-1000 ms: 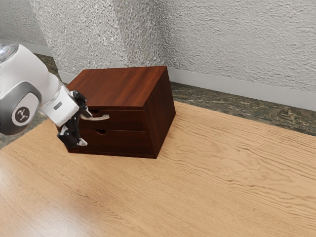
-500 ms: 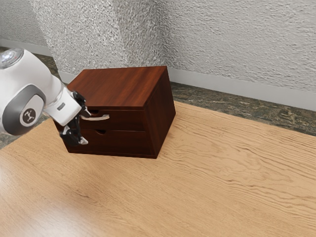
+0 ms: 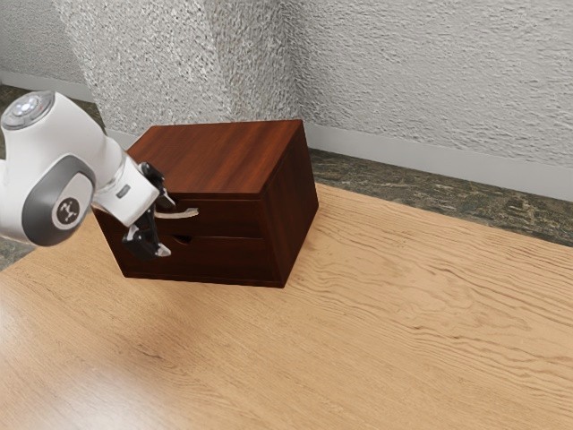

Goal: Pull the drawer handle with one arm to open the drawer

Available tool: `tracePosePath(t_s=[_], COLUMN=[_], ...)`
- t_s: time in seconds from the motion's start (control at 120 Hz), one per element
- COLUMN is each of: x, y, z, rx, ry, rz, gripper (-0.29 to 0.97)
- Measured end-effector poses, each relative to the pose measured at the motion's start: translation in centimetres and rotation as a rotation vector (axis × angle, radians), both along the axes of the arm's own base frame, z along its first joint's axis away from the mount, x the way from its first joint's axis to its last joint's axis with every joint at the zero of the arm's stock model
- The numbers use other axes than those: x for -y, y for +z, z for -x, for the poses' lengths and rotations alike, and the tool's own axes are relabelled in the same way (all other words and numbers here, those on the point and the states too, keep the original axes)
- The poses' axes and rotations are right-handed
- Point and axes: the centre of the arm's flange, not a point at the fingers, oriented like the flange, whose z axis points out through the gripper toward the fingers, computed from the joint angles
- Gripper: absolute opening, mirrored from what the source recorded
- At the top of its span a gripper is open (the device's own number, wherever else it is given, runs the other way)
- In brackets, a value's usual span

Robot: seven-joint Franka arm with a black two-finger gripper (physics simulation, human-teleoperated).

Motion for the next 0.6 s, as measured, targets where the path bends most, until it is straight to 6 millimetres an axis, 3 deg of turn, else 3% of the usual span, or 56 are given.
tracePosePath(t_s=[0.167,0.6], x=[-0.1,-1.3], y=[0.2,-1.5], z=[-0.2,-0.6], rx=[0.036,0.049], ry=[-0.002,0.024], rz=[-0.002,0.009], gripper=[0.68,0.7])
